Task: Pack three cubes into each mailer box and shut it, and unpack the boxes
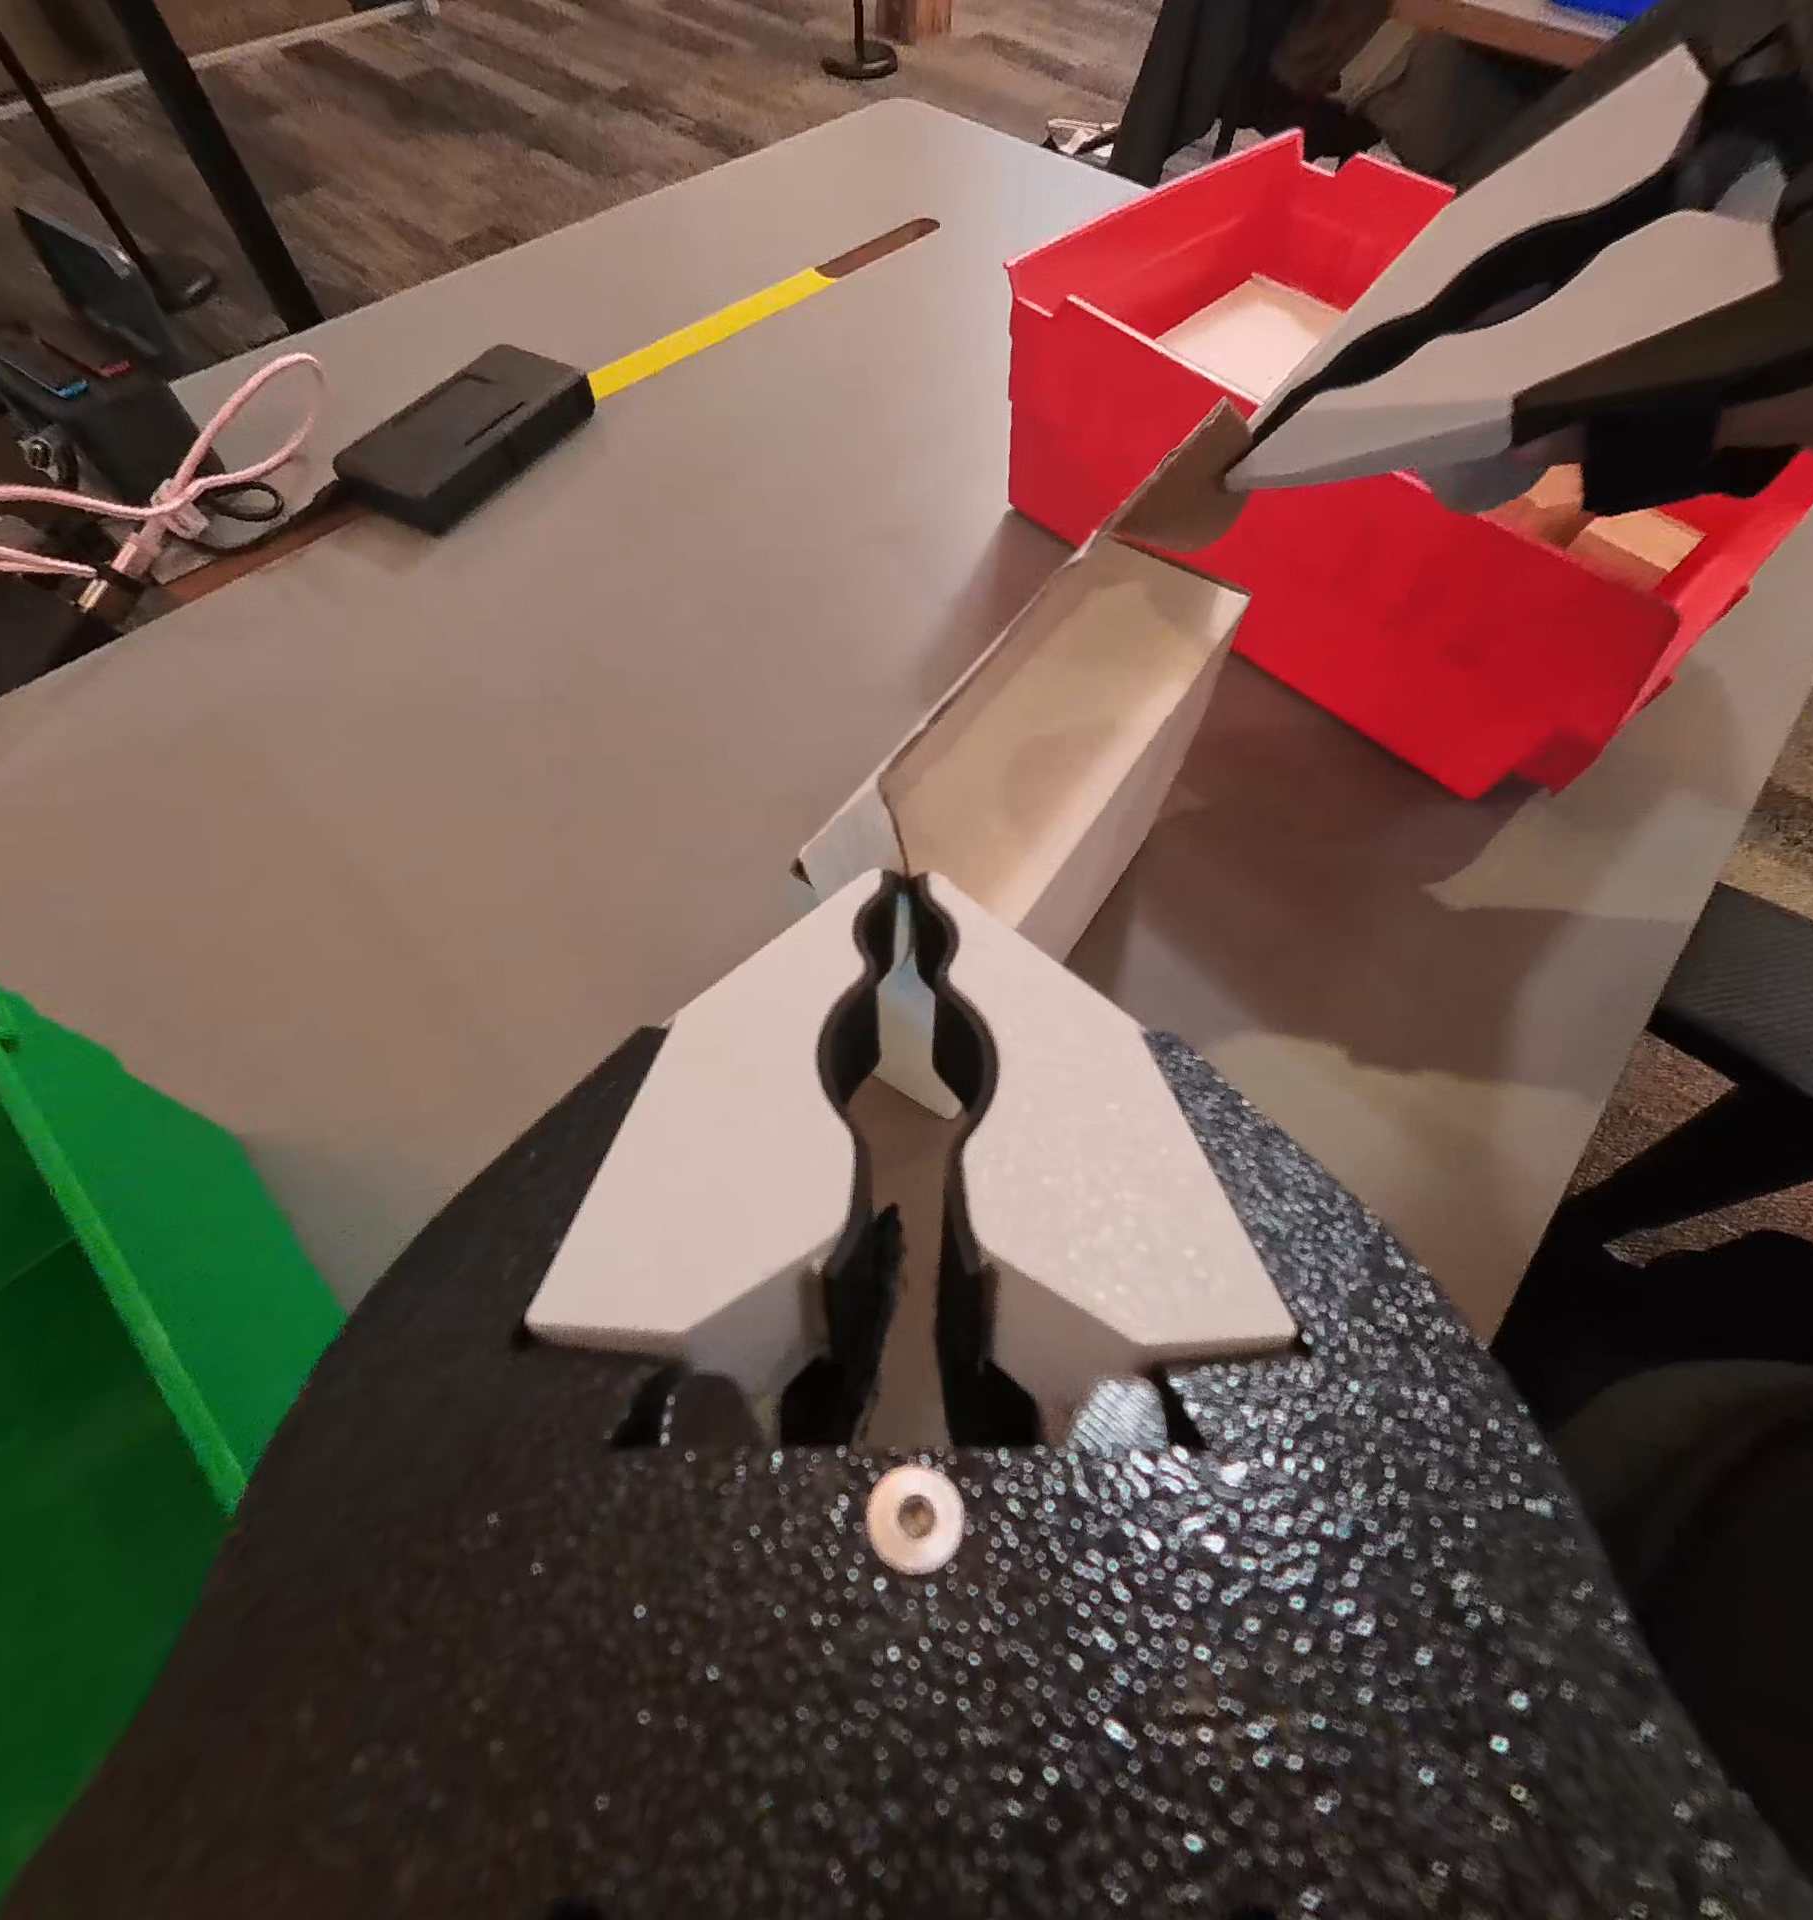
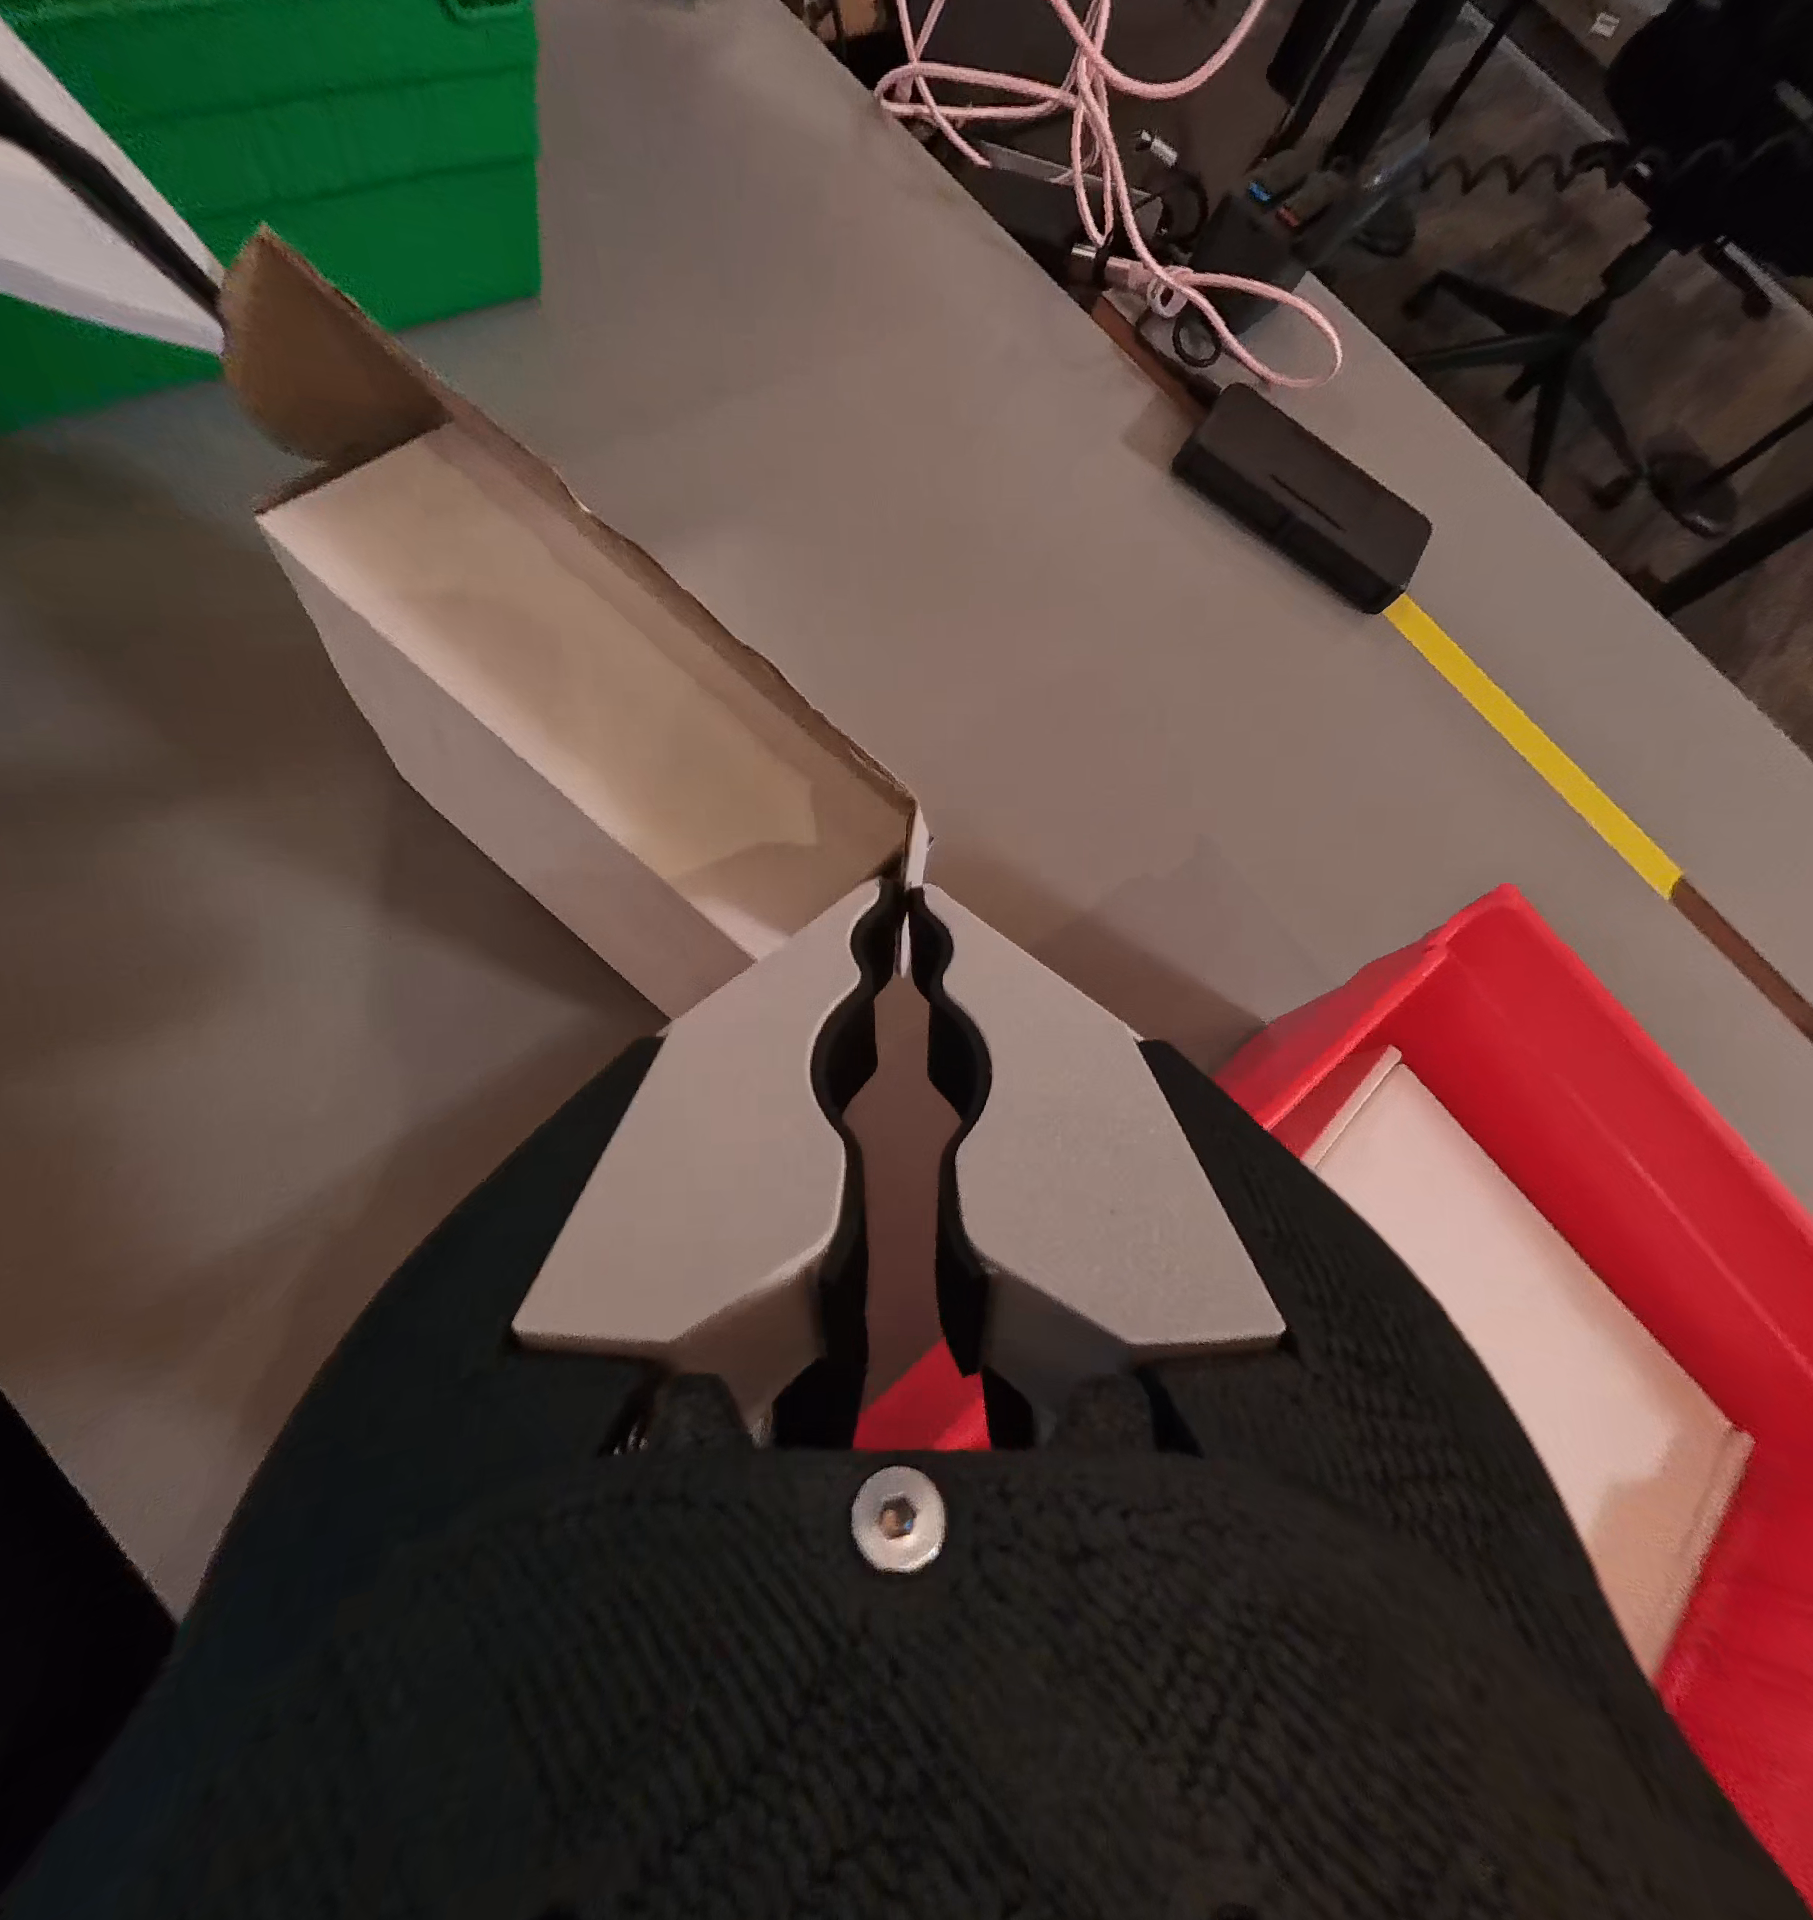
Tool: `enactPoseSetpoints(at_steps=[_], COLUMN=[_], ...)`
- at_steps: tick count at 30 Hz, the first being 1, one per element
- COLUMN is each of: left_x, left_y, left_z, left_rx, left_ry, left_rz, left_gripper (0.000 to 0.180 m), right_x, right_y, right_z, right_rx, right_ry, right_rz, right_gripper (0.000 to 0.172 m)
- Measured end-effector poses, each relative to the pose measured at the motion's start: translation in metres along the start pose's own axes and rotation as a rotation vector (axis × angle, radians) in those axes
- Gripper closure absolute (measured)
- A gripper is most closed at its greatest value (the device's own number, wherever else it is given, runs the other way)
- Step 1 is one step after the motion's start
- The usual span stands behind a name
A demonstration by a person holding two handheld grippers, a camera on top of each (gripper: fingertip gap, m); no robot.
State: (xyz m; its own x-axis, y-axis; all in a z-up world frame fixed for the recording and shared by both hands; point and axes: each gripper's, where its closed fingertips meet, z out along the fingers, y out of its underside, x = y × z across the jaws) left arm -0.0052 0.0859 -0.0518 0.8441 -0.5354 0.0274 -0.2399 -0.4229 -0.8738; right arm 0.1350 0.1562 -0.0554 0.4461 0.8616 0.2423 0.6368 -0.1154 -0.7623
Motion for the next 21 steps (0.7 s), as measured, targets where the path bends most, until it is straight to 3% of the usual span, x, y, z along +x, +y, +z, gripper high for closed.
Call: enactPoseSetpoints(at_steps=[14,21], left_x=[-0.004,-0.005], left_y=[-0.020,-0.015], left_z=[0.005,0.009], left_rx=[-0.006,-0.050], left_ry=[0.012,0.005], left_rz=[-0.045,-0.043], left_gripper=[0.180,0.180], right_x=[-0.001,-0.001], right_y=[-0.010,-0.014], right_z=[0.000,0.001], right_rx=[0.031,0.063], right_ry=[-0.083,-0.132], right_rz=[0.224,0.315], right_gripper=[0.170,0.170])
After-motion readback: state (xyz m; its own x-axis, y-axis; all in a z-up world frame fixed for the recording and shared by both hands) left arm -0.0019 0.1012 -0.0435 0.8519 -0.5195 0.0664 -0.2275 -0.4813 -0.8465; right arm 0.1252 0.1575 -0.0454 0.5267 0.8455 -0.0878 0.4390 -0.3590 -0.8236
